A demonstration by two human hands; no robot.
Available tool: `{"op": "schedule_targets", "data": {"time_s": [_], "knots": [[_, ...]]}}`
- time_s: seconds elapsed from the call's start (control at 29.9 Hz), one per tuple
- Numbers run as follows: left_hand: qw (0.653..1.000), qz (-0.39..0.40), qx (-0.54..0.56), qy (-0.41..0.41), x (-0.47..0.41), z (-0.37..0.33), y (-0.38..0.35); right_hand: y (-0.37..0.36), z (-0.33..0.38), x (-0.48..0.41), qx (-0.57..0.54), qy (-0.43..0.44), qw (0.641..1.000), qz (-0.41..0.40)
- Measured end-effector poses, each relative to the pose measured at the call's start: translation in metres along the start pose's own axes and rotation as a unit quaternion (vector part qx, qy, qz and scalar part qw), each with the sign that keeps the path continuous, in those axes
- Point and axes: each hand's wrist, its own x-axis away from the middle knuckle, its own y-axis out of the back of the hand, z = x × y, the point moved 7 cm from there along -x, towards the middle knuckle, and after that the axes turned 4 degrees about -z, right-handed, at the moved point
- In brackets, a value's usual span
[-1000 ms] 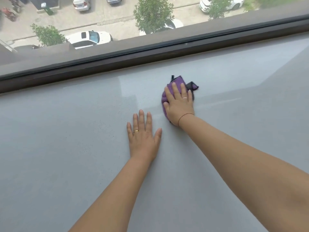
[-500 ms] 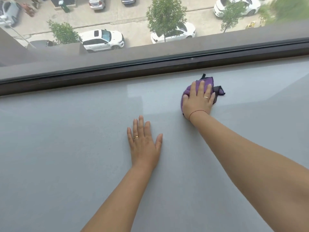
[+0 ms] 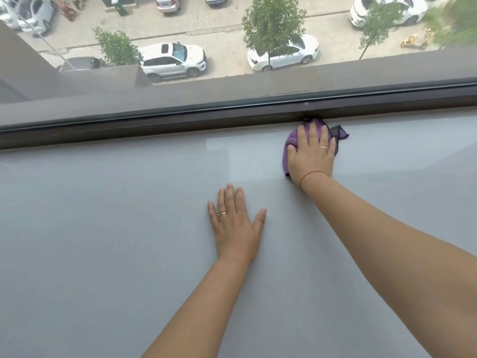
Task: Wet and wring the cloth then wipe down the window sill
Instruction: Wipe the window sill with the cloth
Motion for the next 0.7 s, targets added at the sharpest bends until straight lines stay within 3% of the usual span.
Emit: {"op": "schedule_targets", "data": {"time_s": [0.07, 0.13, 0.27, 0.37, 0.44, 0.7], "knots": [[1.0, 0.016, -0.008, -0.011, -0.005, -0.006, -0.004, -0.004, 0.019, 0.004, -0.004, -0.038, 0.999, -0.003], [0.998, 0.035, -0.042, -0.027, -0.007, -0.011, -0.01, -0.013, 0.057, 0.012, -0.004, -0.007, 1.0, 0.006], [0.992, 0.076, -0.087, -0.057, -0.005, -0.013, -0.018, -0.035, 0.143, 0.039, 0.003, 0.181, 0.981, 0.063], [0.991, 0.079, -0.09, -0.056, -0.006, -0.014, -0.015, -0.039, 0.177, 0.044, 0.002, 0.334, 0.935, 0.116], [0.994, 0.064, -0.083, -0.04, -0.007, -0.011, -0.011, -0.036, 0.175, 0.041, 0.003, 0.384, 0.914, 0.13], [0.997, 0.041, -0.067, -0.018, -0.007, -0.008, -0.011, -0.007, 0.05, 0.002, 0.018, 0.279, 0.958, 0.062]]}}
